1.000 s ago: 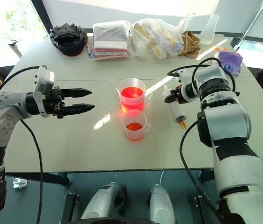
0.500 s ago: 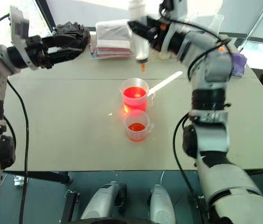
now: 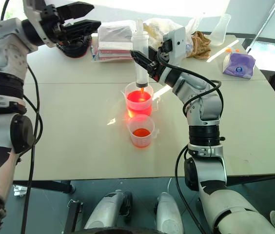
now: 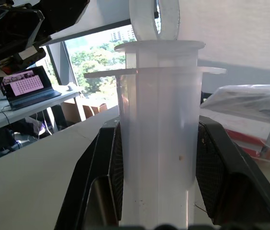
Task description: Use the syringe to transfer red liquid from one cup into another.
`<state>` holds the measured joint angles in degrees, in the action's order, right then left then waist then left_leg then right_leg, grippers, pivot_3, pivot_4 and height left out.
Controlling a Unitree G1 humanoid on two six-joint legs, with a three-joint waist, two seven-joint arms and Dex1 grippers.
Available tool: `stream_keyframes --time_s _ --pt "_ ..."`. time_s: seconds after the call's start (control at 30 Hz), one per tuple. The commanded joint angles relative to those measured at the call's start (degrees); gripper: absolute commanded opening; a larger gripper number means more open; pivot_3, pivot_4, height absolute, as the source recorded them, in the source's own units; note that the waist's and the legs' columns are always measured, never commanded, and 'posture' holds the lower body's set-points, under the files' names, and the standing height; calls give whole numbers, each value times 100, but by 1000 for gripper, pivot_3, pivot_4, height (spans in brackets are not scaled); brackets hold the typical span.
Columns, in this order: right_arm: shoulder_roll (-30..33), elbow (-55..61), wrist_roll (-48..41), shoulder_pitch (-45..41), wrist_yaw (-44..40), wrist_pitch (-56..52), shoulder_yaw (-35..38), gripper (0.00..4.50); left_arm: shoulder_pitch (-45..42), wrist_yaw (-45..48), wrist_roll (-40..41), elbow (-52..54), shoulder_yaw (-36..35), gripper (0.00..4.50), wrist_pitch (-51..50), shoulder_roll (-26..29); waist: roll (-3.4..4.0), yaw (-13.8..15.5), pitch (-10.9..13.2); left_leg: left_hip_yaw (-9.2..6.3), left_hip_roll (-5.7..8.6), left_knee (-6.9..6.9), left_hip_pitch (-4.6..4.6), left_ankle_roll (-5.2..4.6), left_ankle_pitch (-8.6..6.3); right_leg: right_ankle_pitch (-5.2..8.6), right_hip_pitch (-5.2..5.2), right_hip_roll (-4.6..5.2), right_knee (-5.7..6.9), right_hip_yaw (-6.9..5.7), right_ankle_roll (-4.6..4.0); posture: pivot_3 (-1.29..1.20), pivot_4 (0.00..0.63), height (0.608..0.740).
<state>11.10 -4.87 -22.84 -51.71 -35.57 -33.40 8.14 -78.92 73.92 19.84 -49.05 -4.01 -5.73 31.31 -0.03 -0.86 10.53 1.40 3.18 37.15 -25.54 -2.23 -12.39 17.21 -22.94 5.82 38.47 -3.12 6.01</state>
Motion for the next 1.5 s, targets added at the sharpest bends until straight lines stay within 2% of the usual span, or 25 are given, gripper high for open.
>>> stream_keyframes --time_s 0.03,0.3,0.53,0.8,0.97,1.17,1.2,1.5 --pt "-68 251 -146 19 103 98 -66 1454 -288 52 -138 -206 -13 3080 323 -145 0 2 0 0 0 1 0 0 0 0 0 0 0 0 0 0 150 740" --pt "-134 528 -239 227 274 14 -235 1454 -689 28 -362 -1054 -48 3080 783 -516 -4 3 2 2 0 3 -3 -4 -1 0 -2 0 0 0 0 0 150 740" --pt "-200 720 -301 341 396 -15 -360 1454 -655 136 -671 -1316 107 3080 1131 -860 -5 6 3 2 0 6 -4 -5 -1 0 -1 0 0 0 0 0 150 740" --pt "-187 881 -226 506 376 77 -586 1454 -664 -163 -987 -1616 131 3080 1530 -1153 -5 7 3 2 0 6 -3 -6 -1 0 -1 0 1 0 0 0 150 740" --pt "-175 881 -124 567 348 207 -739 1454 -657 -492 -1292 -1820 229 1733 1893 -1255 -6 8 3 2 0 6 -3 -7 -1 0 -1 -1 1 0 0 0 150 740" --pt "-230 880 -53 616 370 324 -790 1454 -650 -407 -1309 -1816 130 164 2020 -1301 -6 9 4 2 0 7 -3 -7 -1 0 -1 -1 2 0 0 0 150 740" --pt "-248 862 -47 623 374 346 -796 1454 -652 -408 -1305 -1810 112 45 2021 -1302 -6 6 4 2 0 7 -3 -7 -1 0 -1 -1 2 0 0 0 150 740" --pt "-410 570 154 931 291 828 -951 1454 -719 -537 -1258 -1754 2 45 2058 -1259 -6 11 4 2 0 7 -3 -7 -1 0 -1 -1 2 0 0 0 150 740"
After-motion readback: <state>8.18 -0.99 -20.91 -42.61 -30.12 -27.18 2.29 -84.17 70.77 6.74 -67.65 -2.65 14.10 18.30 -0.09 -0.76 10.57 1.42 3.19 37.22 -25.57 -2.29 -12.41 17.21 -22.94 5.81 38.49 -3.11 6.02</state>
